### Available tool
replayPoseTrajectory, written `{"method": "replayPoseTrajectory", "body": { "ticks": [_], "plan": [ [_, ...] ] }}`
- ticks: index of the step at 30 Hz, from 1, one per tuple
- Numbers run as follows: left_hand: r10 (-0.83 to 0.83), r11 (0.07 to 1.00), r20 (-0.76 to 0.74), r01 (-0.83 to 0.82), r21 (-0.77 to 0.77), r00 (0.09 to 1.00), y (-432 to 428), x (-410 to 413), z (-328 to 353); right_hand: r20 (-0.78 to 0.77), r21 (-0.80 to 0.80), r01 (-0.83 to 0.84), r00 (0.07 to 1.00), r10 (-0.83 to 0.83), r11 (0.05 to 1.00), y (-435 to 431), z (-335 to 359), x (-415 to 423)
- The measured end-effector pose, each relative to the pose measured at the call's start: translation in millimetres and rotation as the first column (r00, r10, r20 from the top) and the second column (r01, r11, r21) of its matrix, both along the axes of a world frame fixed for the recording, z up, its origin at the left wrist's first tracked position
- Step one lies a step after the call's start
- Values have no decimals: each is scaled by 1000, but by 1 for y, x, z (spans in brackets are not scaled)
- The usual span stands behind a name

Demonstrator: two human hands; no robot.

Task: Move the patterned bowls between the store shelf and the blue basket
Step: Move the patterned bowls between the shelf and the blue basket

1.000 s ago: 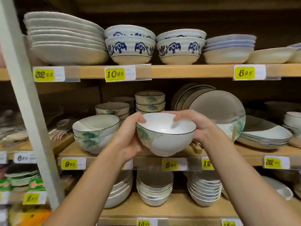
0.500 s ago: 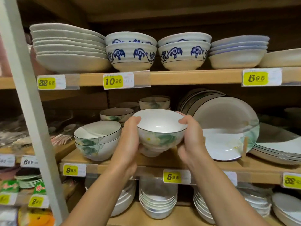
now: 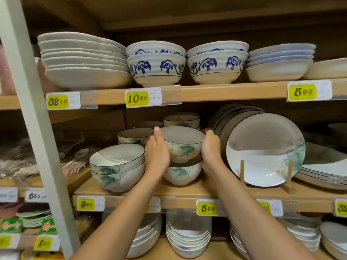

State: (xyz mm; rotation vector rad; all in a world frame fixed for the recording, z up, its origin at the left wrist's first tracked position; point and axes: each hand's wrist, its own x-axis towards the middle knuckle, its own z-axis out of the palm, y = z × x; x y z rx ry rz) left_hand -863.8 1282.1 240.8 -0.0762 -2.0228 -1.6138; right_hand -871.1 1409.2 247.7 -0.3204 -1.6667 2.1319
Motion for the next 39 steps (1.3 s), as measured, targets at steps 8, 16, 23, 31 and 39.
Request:
{"method": "replayPoseTrajectory", "body": {
  "ticks": [8, 16, 23, 31, 39],
  "plan": [
    [-2, 1000, 105, -1, 27, 994, -1, -14, -26, 83, 43, 38, 996, -42, 998, -6, -21, -7],
    [-27, 996, 104, 19, 85, 994, -2, -17, -38, 97, 1, 95, 991, -95, 995, -15, -30, -9],
    [-55, 989, 110, 38, 146, 992, -1, -21, -42, 77, -19, 140, 987, -139, 990, -13, -37, -14],
    [-77, 979, 111, 55, 196, 991, 1, -19, -43, 47, -54, 140, 989, -138, 989, -12, -42, -17],
    [-85, 992, -62, 91, 93, 994, -4, 0, -22, -143, 113, 133, 983, -117, 985, -10, -37, 1]
  ]
}}
